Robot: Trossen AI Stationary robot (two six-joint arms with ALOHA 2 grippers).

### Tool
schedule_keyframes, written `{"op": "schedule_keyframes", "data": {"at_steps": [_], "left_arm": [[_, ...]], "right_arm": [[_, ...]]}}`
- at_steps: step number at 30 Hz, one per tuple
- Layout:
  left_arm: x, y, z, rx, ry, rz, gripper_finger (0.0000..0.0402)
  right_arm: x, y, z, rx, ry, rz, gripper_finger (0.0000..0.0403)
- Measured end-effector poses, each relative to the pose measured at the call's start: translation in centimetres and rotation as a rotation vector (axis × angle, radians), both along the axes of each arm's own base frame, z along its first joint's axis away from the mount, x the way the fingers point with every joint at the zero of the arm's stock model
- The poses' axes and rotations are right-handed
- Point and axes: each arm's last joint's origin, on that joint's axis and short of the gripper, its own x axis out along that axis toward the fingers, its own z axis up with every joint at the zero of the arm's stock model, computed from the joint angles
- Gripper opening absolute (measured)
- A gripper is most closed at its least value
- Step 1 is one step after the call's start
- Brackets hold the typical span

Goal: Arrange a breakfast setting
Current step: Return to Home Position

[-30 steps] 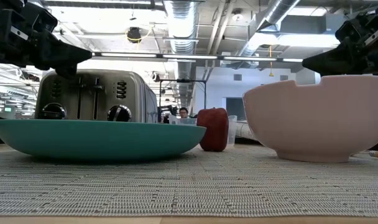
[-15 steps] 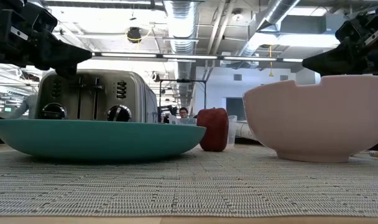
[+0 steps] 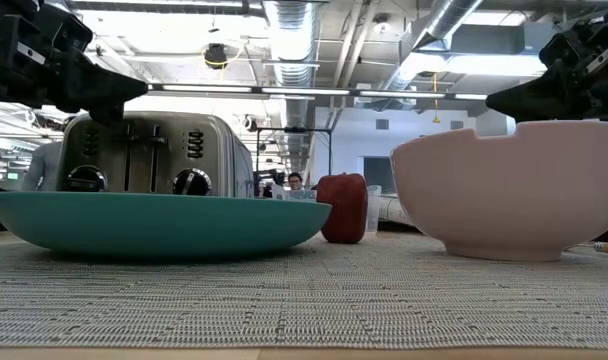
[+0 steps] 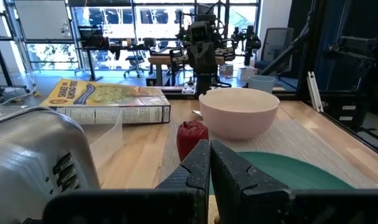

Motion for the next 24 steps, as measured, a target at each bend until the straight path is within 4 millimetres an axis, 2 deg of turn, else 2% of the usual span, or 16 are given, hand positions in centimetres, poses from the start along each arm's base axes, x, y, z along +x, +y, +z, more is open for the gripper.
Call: {"op": "schedule_keyframes", "data": {"at_steps": [24], "left_arm": [[0.00, 0.00, 0.00, 0.001, 0.000, 0.000, 0.0000]], "right_arm": [[0.00, 0.00, 0.00, 0.000, 0.000, 0.000, 0.0040]]}}
